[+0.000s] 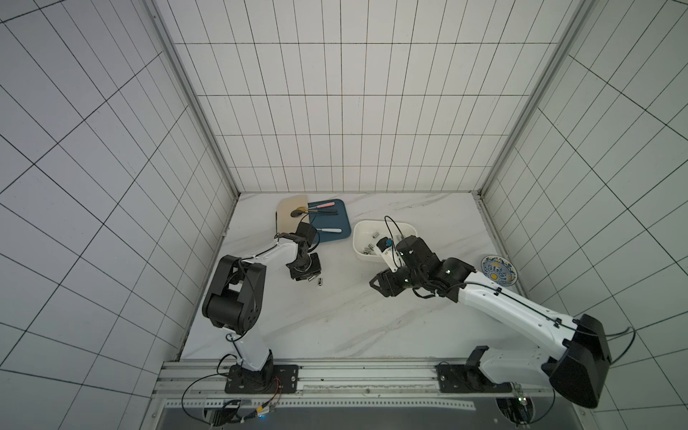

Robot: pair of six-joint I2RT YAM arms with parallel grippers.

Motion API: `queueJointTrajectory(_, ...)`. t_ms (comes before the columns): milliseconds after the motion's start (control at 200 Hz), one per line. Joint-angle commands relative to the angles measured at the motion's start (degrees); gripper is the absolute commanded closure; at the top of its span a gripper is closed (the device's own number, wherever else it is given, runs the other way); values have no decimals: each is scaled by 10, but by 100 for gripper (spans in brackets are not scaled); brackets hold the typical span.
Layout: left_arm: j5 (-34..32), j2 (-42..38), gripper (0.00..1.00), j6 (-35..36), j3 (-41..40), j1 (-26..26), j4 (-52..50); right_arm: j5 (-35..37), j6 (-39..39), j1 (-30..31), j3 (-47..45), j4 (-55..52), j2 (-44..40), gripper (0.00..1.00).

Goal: Put the socket on the desktop into the storage box
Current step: Pick up the socket head from the center of the board.

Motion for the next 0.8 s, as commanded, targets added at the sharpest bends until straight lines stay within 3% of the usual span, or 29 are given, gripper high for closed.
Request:
queueJointTrajectory(0,-13,26,54,10,2,-2,-2,1,4,2,3,7,-1,40)
queueJointTrajectory(365,-32,38,57,15,11,-19,-9,3,4,3,-1,9,-2,41)
queueJointTrajectory(625,-40,43,50,13,23,-23,-11,4,4,3,-2,9,-2,41)
queueJointTrajectory(800,-45,50,56,11,28,-24,-14,6,4,3,-3,9,-5,41)
